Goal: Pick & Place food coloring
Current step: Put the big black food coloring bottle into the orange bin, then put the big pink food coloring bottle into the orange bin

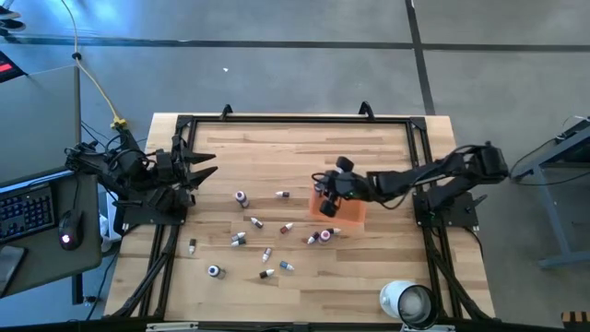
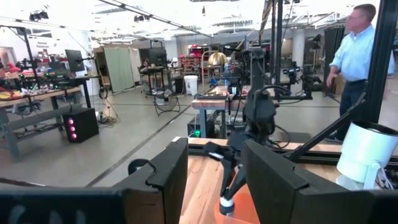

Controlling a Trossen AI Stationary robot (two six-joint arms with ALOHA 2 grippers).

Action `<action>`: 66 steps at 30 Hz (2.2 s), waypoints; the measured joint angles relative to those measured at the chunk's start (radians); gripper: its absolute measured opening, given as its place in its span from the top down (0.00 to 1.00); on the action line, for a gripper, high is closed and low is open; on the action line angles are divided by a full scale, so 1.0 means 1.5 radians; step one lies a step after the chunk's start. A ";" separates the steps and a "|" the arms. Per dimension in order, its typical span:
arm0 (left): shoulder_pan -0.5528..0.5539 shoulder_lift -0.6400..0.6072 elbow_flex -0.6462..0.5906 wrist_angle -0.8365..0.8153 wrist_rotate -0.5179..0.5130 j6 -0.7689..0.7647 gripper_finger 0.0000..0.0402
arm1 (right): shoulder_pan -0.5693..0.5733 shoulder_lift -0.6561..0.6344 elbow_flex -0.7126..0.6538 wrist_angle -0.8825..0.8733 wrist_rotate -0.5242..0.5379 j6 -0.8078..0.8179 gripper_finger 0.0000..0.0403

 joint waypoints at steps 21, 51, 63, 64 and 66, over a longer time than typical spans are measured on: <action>0.000 0.000 0.000 0.000 0.000 0.000 0.63 | -0.020 -0.011 0.000 0.058 0.032 -0.079 0.79; 0.000 0.000 0.000 0.000 0.000 0.000 0.63 | 0.191 -0.063 0.000 -0.061 -0.221 -0.003 0.78; 0.000 0.000 0.000 0.000 0.000 0.000 0.63 | 0.189 -0.049 0.000 -0.067 -0.179 -0.030 0.78; 0.000 0.000 0.000 0.001 0.000 0.000 0.63 | 0.189 -0.049 0.000 -0.067 -0.177 -0.021 0.78; 0.000 0.000 0.000 0.000 0.000 0.000 0.63 | 0.189 -0.049 0.000 -0.077 -0.171 -0.011 0.78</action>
